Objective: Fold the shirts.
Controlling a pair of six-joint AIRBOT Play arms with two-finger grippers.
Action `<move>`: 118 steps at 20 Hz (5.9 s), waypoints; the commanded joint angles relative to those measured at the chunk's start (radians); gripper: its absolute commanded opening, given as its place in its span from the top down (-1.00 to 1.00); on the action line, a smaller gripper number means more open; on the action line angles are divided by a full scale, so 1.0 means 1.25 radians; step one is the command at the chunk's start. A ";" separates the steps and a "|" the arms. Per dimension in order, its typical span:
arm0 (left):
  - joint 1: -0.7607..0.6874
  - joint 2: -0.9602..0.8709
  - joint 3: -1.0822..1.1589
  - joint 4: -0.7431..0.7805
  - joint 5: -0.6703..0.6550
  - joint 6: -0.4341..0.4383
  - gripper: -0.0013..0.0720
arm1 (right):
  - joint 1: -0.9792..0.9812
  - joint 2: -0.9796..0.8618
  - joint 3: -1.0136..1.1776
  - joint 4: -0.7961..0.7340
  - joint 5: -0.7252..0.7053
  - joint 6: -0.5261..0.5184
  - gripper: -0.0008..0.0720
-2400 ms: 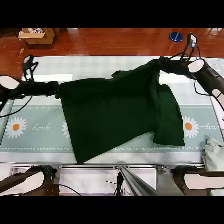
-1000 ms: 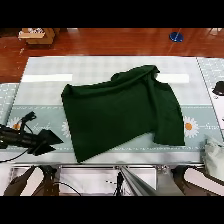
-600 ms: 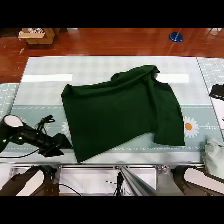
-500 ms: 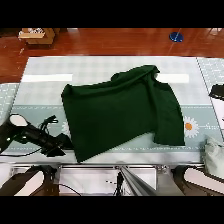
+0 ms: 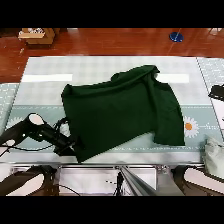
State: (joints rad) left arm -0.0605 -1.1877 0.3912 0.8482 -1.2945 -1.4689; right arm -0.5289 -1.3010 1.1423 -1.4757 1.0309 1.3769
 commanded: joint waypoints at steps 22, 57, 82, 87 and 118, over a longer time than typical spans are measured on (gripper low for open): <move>-0.072 -0.073 0.017 -0.108 0.149 0.140 0.90 | 0.000 -0.204 0.000 0.413 0.212 -0.227 -0.63; 0.118 0.333 0.965 -0.118 0.171 0.151 0.90 | 0.082 0.247 0.432 0.779 0.086 -0.231 0.85; 0.183 0.567 0.692 0.280 -0.279 -0.112 0.91 | 0.091 0.314 0.489 0.230 0.590 0.062 0.86; 0.183 0.446 0.439 0.186 0.028 -0.012 0.90 | 0.280 0.056 0.461 0.156 0.444 0.062 0.86; 0.168 -0.234 0.530 0.136 0.597 0.253 0.90 | 0.388 -0.401 0.461 0.157 -0.026 0.073 0.85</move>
State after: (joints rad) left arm 0.1257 -1.4799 1.0164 0.9752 -0.4091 -1.1687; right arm -0.0284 -1.8305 1.7187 -1.2602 0.8612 1.4563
